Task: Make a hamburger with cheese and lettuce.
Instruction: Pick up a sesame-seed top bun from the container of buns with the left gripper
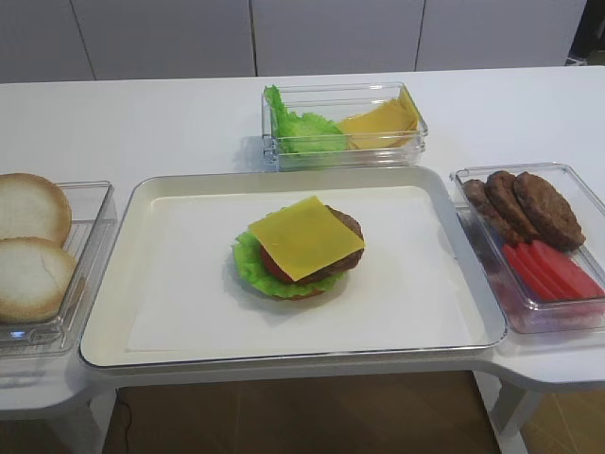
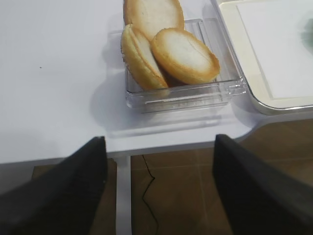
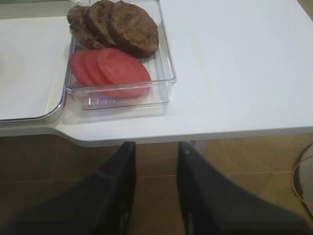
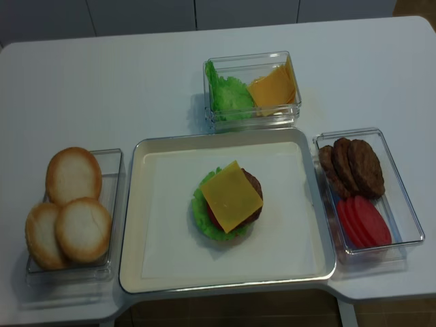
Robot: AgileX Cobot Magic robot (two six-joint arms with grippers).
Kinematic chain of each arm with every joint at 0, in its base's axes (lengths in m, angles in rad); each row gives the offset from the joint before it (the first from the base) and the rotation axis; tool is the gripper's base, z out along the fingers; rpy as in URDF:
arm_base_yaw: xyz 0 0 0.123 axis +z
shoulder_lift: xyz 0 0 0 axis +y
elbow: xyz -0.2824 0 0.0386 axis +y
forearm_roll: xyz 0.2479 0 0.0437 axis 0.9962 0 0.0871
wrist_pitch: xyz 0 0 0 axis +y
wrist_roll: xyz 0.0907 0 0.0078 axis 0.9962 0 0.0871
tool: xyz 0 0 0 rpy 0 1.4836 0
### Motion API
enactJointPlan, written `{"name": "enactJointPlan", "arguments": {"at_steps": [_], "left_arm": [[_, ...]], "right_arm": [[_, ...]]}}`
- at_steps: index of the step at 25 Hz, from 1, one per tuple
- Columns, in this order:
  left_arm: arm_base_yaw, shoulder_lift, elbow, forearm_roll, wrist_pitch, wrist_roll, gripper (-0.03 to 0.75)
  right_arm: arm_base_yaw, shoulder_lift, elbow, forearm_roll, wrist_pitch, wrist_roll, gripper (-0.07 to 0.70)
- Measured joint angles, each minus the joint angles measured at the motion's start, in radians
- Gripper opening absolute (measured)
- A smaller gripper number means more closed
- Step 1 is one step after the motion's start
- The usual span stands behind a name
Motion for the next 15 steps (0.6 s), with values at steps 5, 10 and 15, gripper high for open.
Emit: {"name": "enactJointPlan", "arguments": {"at_steps": [5,10,15], "left_arm": [[0.0,0.0,0.0,0.0,0.0,0.0,0.493],[0.0,0.0,0.0,0.0,0.0,0.0,0.493],[0.0,0.0,0.0,0.0,0.0,0.0,0.493]], "right_arm": [[0.0,0.0,0.0,0.0,0.0,0.0,0.195],[0.0,0.0,0.0,0.0,0.0,0.0,0.175],[0.0,0.0,0.0,0.0,0.0,0.0,0.148]]}}
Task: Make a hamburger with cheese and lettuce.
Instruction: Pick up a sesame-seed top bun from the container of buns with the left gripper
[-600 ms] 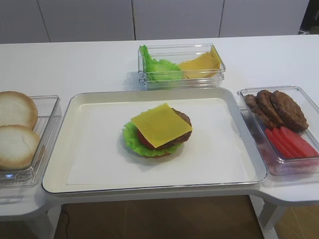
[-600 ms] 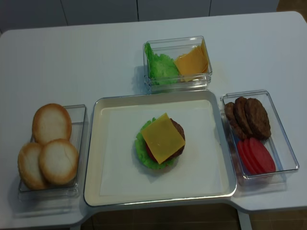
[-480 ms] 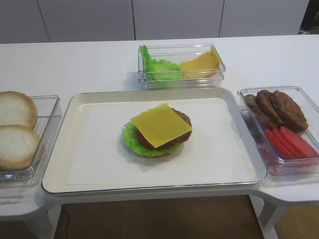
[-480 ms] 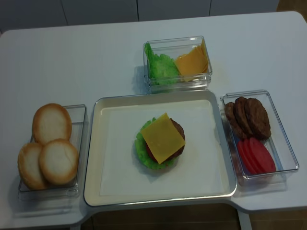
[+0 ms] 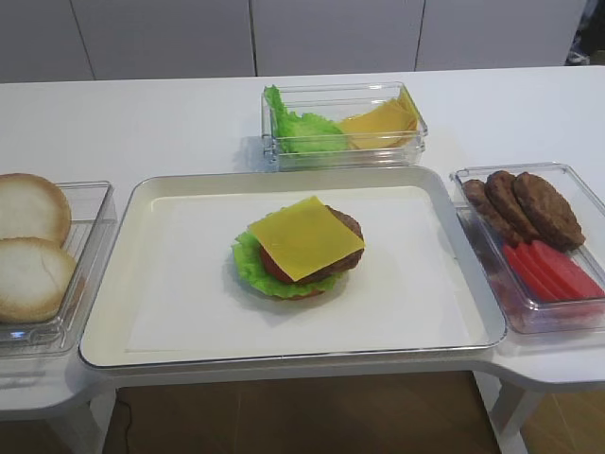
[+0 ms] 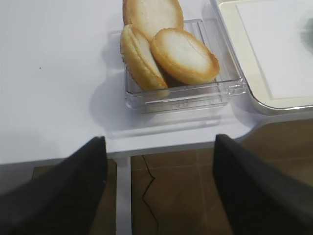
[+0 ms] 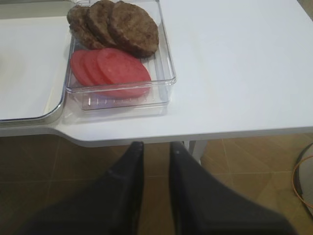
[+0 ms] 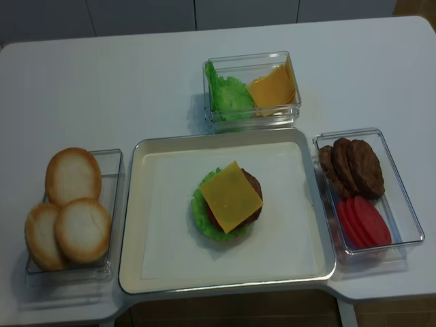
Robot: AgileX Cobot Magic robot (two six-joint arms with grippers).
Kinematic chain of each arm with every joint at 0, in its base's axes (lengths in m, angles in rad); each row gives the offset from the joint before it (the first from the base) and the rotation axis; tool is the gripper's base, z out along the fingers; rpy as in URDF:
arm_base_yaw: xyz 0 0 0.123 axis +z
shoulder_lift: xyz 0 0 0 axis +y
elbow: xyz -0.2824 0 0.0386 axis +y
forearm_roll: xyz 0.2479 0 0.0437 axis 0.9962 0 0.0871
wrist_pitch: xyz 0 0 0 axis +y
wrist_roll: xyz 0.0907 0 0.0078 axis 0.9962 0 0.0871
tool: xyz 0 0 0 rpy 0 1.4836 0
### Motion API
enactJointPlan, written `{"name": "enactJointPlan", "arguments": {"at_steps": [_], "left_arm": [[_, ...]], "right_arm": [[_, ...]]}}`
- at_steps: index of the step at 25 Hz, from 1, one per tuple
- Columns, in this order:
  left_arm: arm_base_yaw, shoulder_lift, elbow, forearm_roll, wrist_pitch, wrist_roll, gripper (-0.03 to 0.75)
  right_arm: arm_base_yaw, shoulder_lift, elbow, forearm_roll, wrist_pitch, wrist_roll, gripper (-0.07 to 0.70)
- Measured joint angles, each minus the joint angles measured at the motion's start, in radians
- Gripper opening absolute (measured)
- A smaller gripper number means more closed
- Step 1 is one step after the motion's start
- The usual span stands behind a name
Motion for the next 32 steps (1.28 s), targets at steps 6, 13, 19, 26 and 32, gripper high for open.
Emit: {"name": "enactJointPlan", "arguments": {"at_steps": [6,13,19,26,32], "left_arm": [[0.0,0.0,0.0,0.0,0.0,0.002,0.493],[0.0,0.0,0.0,0.0,-0.002,-0.004,0.493],[0.0,0.017,-0.051,-0.007,-0.016,-0.121,0.493],[0.0,0.23,-0.182,-0.01,-0.031,-0.239,0.493],[0.0,0.523,-0.29,-0.01,-0.083,-0.347,0.493]], "right_arm": [[0.0,0.0,0.0,0.0,0.0,0.0,0.126],[0.0,0.0,0.0,0.0,0.0,0.0,0.125],[0.0,0.0,0.0,0.0,0.0,0.0,0.124],[0.0,0.0,0.0,0.0,0.0,0.0,0.122],[0.0,0.0,0.0,0.0,0.0,-0.002,0.122]]}}
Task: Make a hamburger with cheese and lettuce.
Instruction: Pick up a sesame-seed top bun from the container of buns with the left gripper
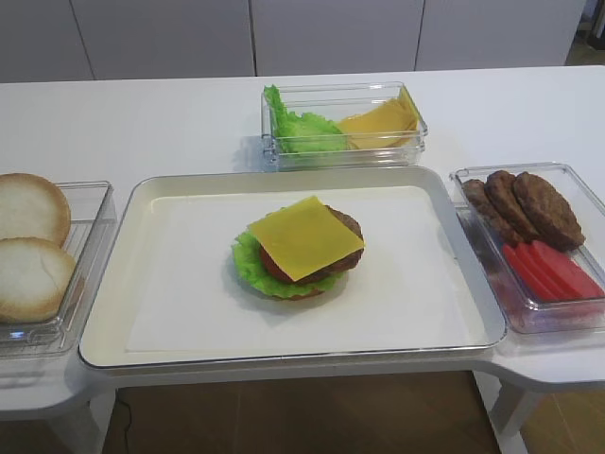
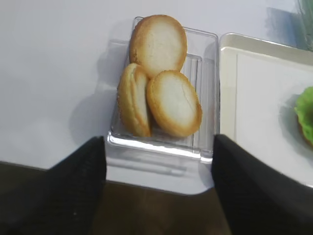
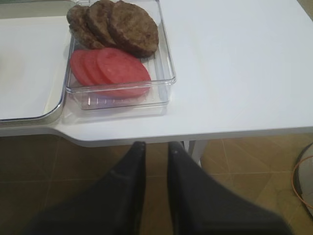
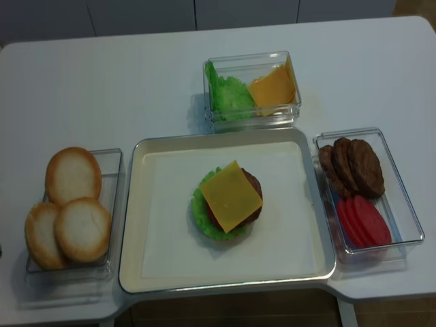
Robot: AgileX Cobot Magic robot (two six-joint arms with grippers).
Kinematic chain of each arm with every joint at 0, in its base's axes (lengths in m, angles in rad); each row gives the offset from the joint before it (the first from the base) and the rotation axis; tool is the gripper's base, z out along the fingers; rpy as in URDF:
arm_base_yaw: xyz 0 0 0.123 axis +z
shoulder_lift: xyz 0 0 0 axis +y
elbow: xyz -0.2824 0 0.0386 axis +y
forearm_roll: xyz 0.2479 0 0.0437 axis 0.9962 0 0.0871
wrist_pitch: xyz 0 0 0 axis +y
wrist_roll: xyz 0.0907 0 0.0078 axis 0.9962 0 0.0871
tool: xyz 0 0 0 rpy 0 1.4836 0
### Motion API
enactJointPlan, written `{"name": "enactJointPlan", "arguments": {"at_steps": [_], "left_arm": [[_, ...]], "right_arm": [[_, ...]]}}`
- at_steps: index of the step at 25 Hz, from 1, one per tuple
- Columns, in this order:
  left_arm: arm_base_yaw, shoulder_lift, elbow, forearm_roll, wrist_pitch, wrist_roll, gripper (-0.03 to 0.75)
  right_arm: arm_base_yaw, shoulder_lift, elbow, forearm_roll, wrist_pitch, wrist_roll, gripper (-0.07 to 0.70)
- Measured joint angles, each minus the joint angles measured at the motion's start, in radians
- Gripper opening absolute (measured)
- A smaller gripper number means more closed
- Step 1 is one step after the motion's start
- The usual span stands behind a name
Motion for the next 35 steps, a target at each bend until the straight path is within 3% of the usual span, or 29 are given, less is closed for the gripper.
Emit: {"name": "enactJointPlan", "arguments": {"at_steps": [4,13,21,35], "left_arm": [[0.0,0.216,-0.073,0.0,-0.046,-0.089,0.491],[0.002,0.605,-0.179,0.01,-0.05,-0.094,0.49],[0.119,0.704,-0.182,-0.003,-0.031,0.091,0.49],[0.127,0.791,-0.182,-0.057,-0.025,0.167,0.49]], "right_arm": [[0.0,0.0,0.0,0.0,0.0,0.0,0.121],[0.0,0.0,0.0,0.0,0.0,0.0,0.104],[0.0,0.0,0.0,0.0,0.0,0.0,0.104],[0.0,0.0,0.0,0.0,0.0,0.0,0.101]]}}
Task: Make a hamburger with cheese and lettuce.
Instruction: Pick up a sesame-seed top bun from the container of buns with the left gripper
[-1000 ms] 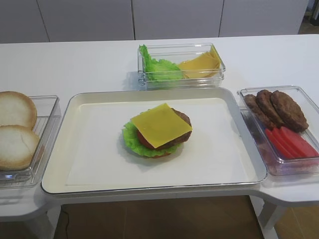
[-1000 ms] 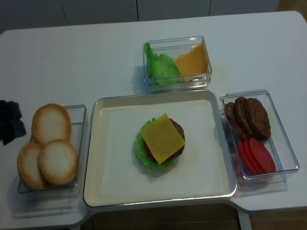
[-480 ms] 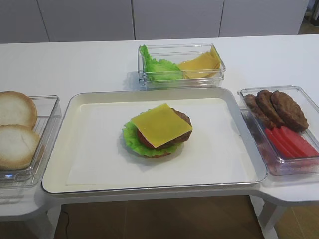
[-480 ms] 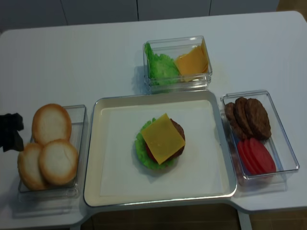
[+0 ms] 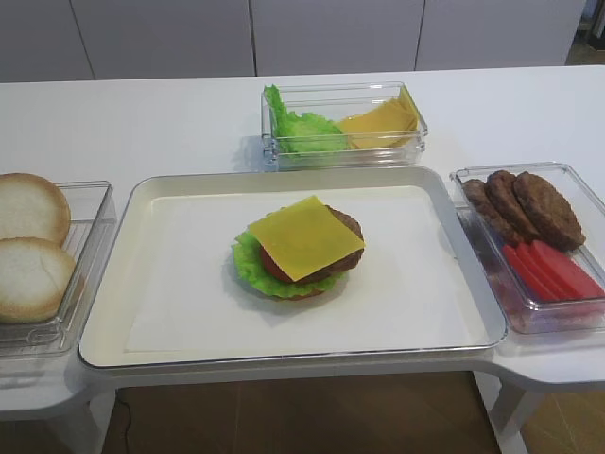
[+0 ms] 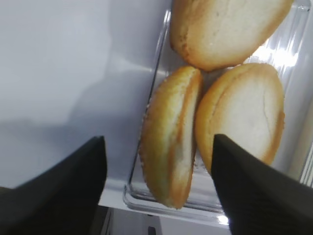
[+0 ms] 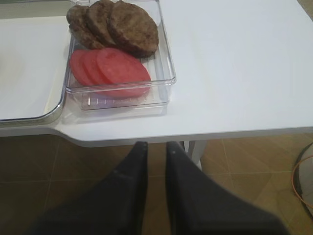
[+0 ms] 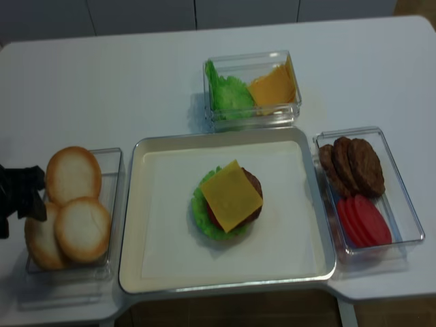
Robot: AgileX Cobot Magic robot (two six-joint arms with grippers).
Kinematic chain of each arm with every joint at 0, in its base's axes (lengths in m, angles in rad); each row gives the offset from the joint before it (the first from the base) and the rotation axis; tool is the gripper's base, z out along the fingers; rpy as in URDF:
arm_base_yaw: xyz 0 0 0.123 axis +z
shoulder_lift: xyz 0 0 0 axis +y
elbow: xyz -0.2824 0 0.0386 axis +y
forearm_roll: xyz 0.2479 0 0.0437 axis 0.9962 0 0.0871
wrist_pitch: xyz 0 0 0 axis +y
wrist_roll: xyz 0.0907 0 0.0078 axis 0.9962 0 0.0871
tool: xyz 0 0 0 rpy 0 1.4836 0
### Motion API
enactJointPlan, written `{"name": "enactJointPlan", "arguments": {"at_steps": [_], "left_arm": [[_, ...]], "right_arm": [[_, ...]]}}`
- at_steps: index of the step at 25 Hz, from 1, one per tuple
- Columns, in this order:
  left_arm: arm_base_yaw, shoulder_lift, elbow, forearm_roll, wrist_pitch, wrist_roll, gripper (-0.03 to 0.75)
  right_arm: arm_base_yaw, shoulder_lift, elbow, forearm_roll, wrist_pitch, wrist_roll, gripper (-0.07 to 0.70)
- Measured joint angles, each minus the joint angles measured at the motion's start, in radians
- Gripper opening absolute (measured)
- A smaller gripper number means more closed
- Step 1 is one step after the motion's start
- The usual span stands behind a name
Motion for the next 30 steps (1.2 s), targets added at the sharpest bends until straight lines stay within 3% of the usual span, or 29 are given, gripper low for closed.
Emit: {"name": "enactJointPlan", "arguments": {"at_steps": [13,25,30], "left_arm": [[0.0,0.078,-0.002,-0.028,-0.023,0.024,0.486],[0.0,0.104,-0.004,-0.034,-0.037,0.026,0.4],[0.0,0.104,-0.004,-0.029,-0.037,0.028,0.327]], "right_arm": [[0.0,0.0,0.0,0.0,0.0,0.0,0.084],[0.0,0.0,0.0,0.0,0.0,0.002,0.083],[0.0,0.0,0.0,0.0,0.0,0.002,0.083]]}}
